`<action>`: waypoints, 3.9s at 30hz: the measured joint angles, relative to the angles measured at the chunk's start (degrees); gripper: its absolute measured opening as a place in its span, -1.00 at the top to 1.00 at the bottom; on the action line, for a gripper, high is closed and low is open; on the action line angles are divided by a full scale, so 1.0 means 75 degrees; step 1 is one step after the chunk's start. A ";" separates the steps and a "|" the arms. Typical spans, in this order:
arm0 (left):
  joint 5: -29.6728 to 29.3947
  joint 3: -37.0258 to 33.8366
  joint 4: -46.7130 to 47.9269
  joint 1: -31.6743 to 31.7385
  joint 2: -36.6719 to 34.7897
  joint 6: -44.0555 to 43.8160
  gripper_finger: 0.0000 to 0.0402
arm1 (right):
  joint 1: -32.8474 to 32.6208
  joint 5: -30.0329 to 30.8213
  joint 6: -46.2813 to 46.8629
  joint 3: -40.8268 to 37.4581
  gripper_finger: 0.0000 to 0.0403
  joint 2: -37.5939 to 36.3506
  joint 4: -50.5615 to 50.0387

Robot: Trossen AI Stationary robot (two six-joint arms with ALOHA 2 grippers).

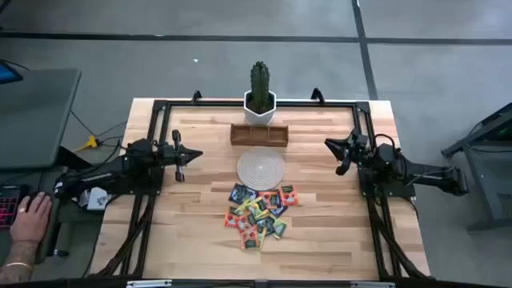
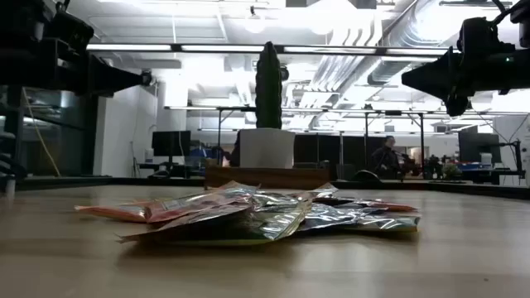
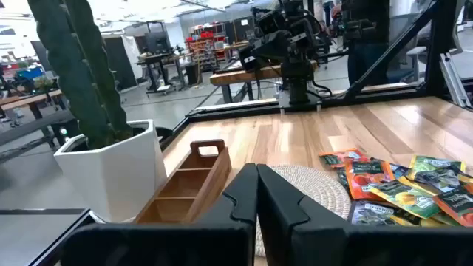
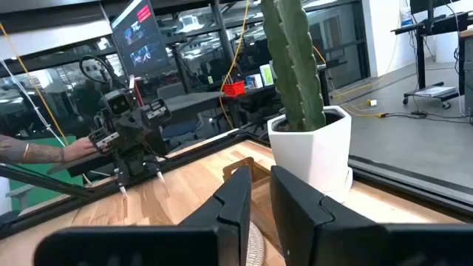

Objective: Pick & Place Tea

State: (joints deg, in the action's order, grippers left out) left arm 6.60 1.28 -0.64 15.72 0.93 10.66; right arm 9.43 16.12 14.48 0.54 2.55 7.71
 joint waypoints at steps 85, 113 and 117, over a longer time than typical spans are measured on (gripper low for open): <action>-0.0591 0.0036 0.0071 0.0001 0.0008 0.0284 0.86 | 0.0003 0.0001 0.0000 0.0003 0.76 0.0000 0.0000; 0.0396 0.2498 0.0446 -0.0001 0.3938 -0.0538 0.66 | 0.0003 0.0004 0.1308 0.0234 0.78 0.0068 0.2053; 0.1475 0.2330 0.0437 0.0000 0.4065 -0.1227 0.67 | -0.0110 -0.0447 0.1286 0.1024 0.78 0.0560 0.1382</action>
State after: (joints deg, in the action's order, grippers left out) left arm 17.66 18.76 2.63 15.72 31.42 1.46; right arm 8.61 12.76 24.12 8.22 6.75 18.08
